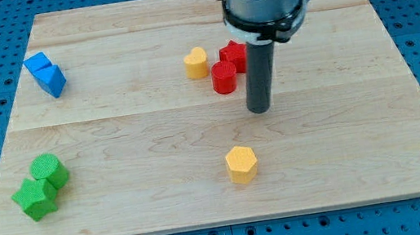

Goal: Slide yellow hexagon below yellow heart

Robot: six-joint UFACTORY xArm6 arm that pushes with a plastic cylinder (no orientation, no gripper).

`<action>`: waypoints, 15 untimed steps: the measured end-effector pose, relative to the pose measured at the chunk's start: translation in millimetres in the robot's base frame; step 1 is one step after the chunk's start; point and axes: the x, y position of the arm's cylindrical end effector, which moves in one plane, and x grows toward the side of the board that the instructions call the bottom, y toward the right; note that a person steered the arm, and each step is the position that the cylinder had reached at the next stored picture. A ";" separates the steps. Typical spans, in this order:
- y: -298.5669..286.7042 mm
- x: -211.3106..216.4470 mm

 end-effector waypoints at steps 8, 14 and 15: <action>-21.3 119.3; -25.3 58.7; -14.4 54.8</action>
